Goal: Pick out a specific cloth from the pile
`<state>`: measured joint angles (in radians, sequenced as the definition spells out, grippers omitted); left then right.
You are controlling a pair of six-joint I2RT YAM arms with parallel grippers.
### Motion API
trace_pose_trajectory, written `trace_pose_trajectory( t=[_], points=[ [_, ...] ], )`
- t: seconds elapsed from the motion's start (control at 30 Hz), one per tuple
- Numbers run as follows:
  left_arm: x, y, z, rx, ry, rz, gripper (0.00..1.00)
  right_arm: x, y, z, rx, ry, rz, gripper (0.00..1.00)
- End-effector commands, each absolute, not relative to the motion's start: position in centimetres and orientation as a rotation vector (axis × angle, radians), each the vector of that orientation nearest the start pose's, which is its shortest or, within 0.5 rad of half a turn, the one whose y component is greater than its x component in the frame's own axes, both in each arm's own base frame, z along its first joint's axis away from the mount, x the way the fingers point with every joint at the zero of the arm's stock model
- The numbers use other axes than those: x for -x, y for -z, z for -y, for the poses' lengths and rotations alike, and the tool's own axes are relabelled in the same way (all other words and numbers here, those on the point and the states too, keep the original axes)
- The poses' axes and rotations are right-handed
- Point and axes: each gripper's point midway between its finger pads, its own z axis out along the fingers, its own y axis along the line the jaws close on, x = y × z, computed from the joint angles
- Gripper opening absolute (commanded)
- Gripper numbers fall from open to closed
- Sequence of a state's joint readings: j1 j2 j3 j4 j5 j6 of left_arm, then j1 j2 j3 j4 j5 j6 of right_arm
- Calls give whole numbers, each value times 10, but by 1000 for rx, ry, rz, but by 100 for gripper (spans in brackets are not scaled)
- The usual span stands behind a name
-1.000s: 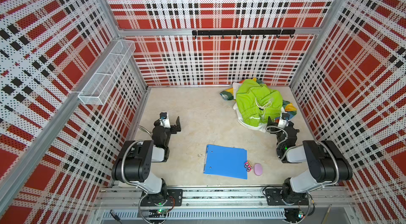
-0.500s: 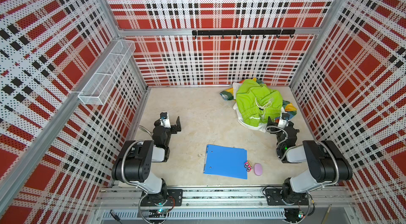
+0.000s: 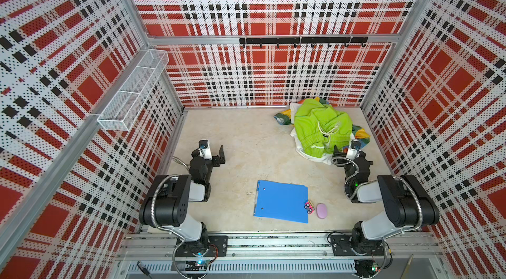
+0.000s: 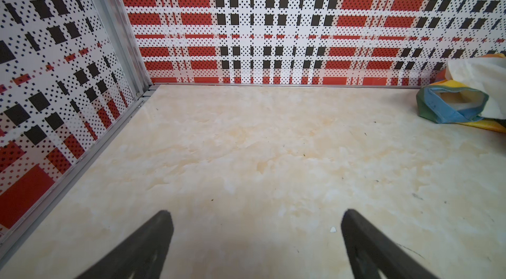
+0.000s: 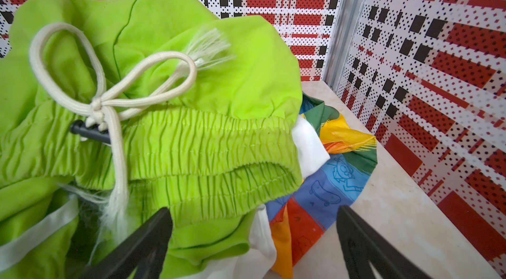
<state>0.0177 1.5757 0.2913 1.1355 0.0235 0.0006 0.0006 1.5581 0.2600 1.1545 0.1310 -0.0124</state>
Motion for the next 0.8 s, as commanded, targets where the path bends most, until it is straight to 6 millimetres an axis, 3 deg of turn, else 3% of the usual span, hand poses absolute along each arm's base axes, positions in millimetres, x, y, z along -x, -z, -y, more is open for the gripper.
trace_pose_trajectory(
  t=[0.0,0.77],
  points=[
    [-395,-132,-4,0,30,-1688,99,-387,-138,19,-68,115,-1658,100],
    [-389,-138,-7,12,47,-1665,99,-375,-146,20,-82,116,-1598,100]
  ],
)
